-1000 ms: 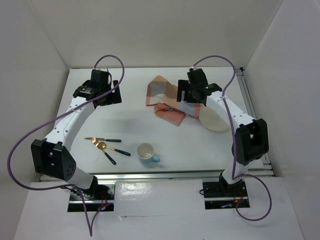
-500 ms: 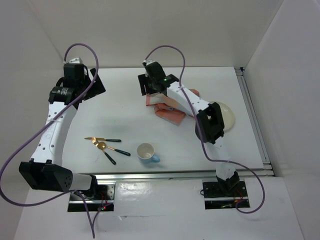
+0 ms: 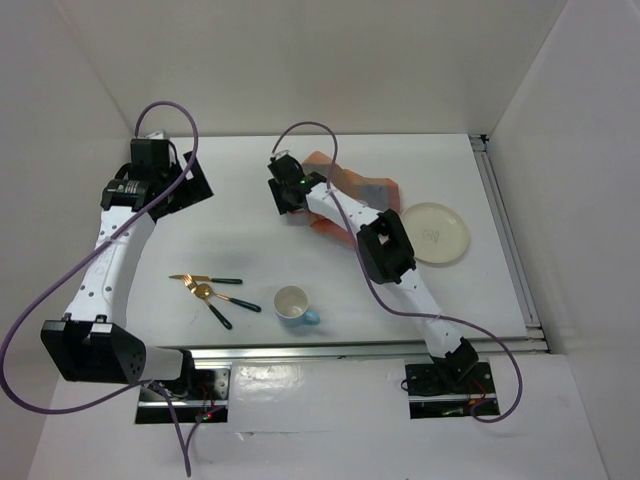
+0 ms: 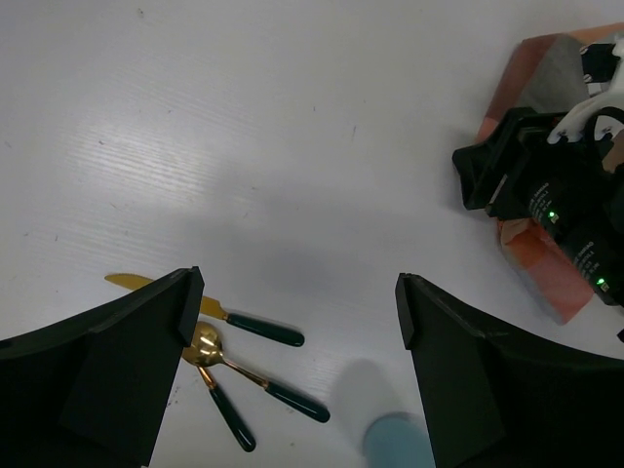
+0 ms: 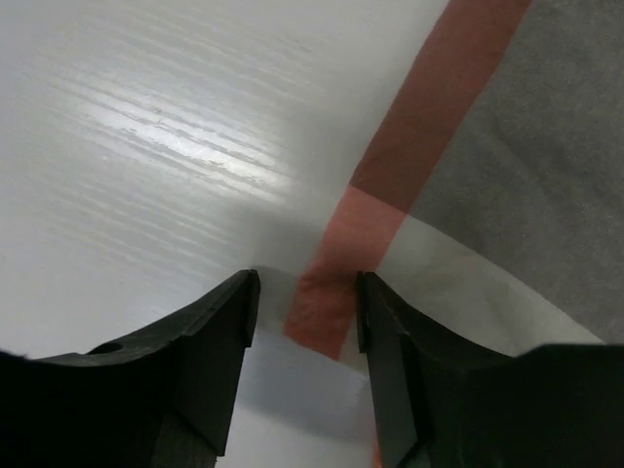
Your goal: Set the dinner table for one person
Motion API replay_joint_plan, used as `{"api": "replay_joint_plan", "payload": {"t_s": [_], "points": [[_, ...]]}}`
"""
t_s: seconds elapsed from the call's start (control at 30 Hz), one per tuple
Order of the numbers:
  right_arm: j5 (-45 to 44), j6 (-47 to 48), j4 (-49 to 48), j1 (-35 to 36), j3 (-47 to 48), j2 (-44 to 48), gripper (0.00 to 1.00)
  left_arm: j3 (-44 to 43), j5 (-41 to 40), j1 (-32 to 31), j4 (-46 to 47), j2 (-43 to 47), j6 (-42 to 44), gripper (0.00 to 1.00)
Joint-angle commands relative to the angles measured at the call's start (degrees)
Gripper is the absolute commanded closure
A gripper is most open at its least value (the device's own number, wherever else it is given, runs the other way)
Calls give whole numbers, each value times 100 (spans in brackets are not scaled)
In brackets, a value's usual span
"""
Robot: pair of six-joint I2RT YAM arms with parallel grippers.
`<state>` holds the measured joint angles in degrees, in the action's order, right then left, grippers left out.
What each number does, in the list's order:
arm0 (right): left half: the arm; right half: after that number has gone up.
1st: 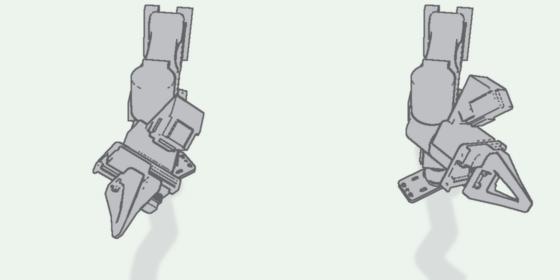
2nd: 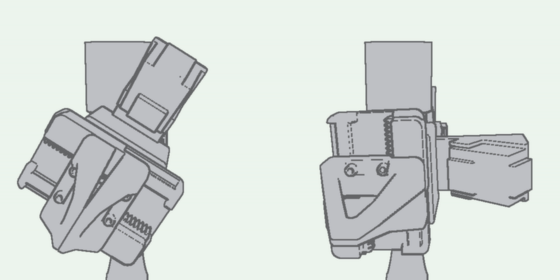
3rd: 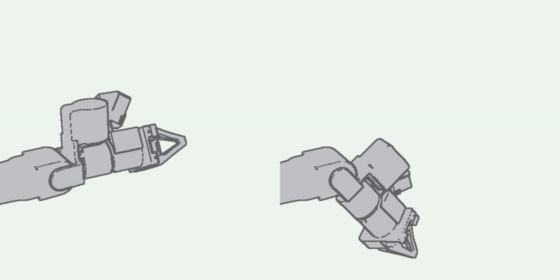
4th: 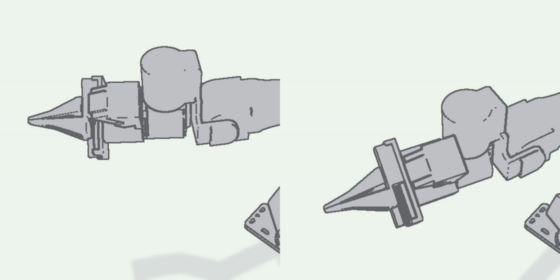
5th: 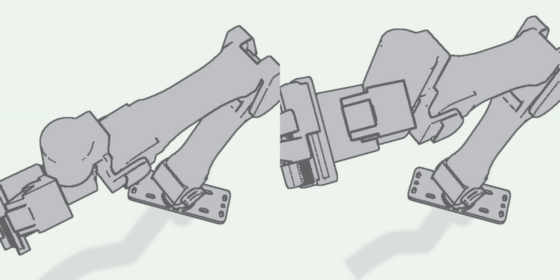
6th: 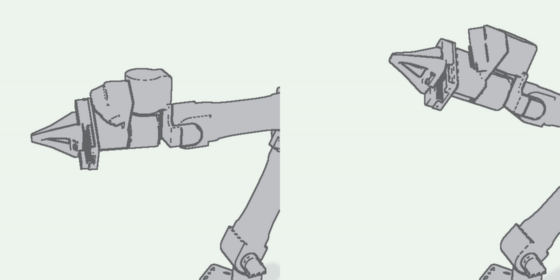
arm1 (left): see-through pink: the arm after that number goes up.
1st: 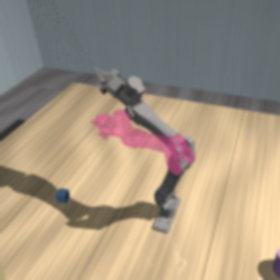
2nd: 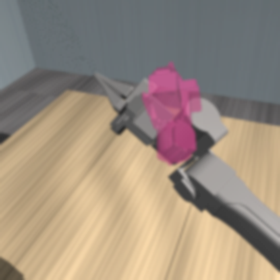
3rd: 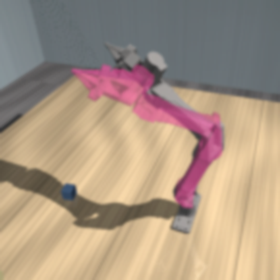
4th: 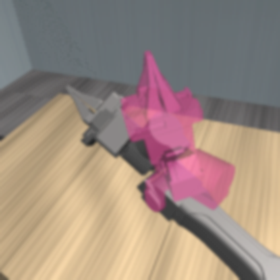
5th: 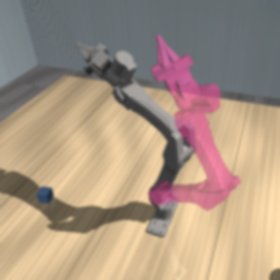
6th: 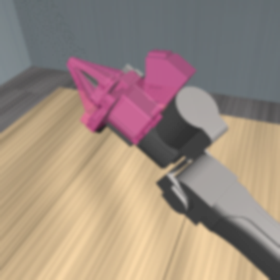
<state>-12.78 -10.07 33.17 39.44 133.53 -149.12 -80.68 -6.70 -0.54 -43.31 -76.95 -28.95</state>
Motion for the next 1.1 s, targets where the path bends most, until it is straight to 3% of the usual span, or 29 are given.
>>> {"api": "replay_joint_plan", "payload": {"t_s": [0.0, 0.17, 0.2, 0.23, 0.33, 0.47, 0.67, 0.87, 1.07], "points": [[-419, 119, -12, 187, -46, 6, 45, -9, 187, 27, 112, -13, -23, 0], [-541, 5, -12, 187, -187, -108, 61, -9, 187, 27, 112, -13, -23, 0], [-594, 5, -12, 187, -187, -109, 67, -9, 187, 27, 112, -13, -23, 0], [-595, 5, 58, 187, -187, -109, 80, -9, 187, 27, 112, -13, -23, 0], [-595, 5, 120, 187, -248, -4, 100, -9, 274, 27, 112, -13, -23, 0], [-60, 136, 120, 126, -432, 707, 100, -9, 660, 27, 165, -153, 82, 0], [976, 198, -214, -383, -1363, 2754, 100, 17, 1802, 27, 331, -531, 214, 0], [1778, 198, 49, -1217, -1436, 4081, 100, 246, 3007, -104, 858, -1198, 214, 9], [2200, 198, -82, -1825, -2277, 5172, 100, 545, 4009, -324, 1816, -1603, -479, 9]]}}
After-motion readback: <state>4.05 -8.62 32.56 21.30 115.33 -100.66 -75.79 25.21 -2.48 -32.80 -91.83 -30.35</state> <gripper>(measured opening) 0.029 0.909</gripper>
